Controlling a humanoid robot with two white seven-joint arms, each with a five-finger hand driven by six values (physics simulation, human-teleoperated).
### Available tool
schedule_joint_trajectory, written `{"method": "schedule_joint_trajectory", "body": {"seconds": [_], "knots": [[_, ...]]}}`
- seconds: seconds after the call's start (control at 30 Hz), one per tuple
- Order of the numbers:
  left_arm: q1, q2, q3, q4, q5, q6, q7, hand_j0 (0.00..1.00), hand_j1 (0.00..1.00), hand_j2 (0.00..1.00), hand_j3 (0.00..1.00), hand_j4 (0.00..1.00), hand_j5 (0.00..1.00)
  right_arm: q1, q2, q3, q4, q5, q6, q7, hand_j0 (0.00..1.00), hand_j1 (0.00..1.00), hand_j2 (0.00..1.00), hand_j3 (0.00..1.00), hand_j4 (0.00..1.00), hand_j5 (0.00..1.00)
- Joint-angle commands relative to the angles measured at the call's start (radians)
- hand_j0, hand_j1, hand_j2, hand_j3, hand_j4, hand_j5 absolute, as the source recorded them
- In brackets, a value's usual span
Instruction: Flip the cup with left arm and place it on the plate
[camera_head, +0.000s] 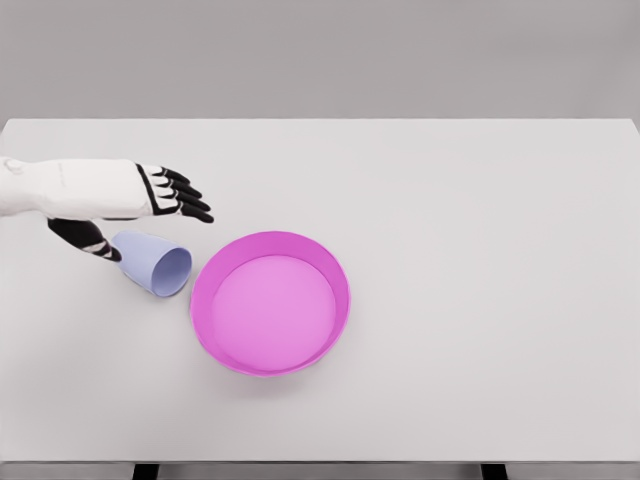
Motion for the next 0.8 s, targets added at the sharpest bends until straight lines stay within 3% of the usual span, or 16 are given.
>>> {"method": "schedule_joint_trajectory", "body": {"seconds": [0.0, 0.07, 0.13, 0.2, 0.27, 0.37, 0.5, 0.6, 0.77], "knots": [[0.000, 0.006, -0.005, -0.008, 0.039, 0.002, 0.000, 1.00, 1.00, 1.00, 1.00, 1.00, 1.00, 0.000, 0.000, 0.000, 0.001, 0.002, -0.003, 0.000, 1.00, 1.00, 1.00, 1.00, 1.00, 1.00], [0.002, 0.013, -0.006, 0.011, 0.152, 0.002, 0.000, 1.00, 1.00, 1.00, 1.00, 1.00, 1.00, -0.005, 0.000, -0.004, -0.010, 0.000, 0.004, 0.000, 1.00, 1.00, 1.00, 1.00, 1.00, 1.00], [0.008, 0.002, -0.023, 0.088, 0.163, 0.002, 0.000, 1.00, 1.00, 1.00, 1.00, 1.00, 1.00, -0.005, 0.000, -0.003, -0.010, 0.002, 0.004, 0.000, 1.00, 1.00, 1.00, 1.00, 1.00, 1.00], [0.008, -0.001, -0.101, 0.145, 0.241, 0.002, 0.000, 1.00, 1.00, 1.00, 1.00, 1.00, 1.00, -0.005, 0.000, -0.001, -0.010, 0.002, 0.004, 0.000, 1.00, 1.00, 1.00, 1.00, 1.00, 1.00], [0.008, -0.022, -0.129, 0.151, 0.249, 0.002, 0.002, 1.00, 1.00, 1.00, 1.00, 1.00, 1.00, -0.005, 0.000, -0.003, -0.010, 0.000, 0.004, 0.000, 1.00, 1.00, 1.00, 1.00, 1.00, 1.00], [0.009, -0.047, -0.146, 0.255, 0.215, 0.002, 0.013, 1.00, 1.00, 1.00, 1.00, 1.00, 1.00, -0.005, 0.000, -0.003, -0.010, 0.002, 0.004, 0.000, 1.00, 1.00, 1.00, 1.00, 1.00, 1.00], [0.021, -0.050, -0.155, 0.251, 0.221, 0.002, 0.006, 1.00, 1.00, 1.00, 1.00, 1.00, 1.00, -0.005, 0.000, -0.003, -0.010, 0.002, 0.004, 0.000, 1.00, 1.00, 1.00, 1.00, 1.00, 1.00], [0.023, -0.083, -0.209, 0.258, 0.237, 0.002, 0.008, 1.00, 1.00, 1.00, 1.00, 1.00, 1.00, -0.005, 0.000, -0.003, -0.010, 0.000, 0.004, 0.000, 1.00, 1.00, 1.00, 1.00, 1.00, 1.00], [0.021, -0.096, -0.210, 0.327, 0.257, 0.002, 0.011, 1.00, 1.00, 1.00, 1.00, 1.00, 1.00, -0.005, 0.000, -0.003, -0.010, 0.000, 0.004, 0.000, 1.00, 1.00, 1.00, 1.00, 1.00, 1.00]]}}
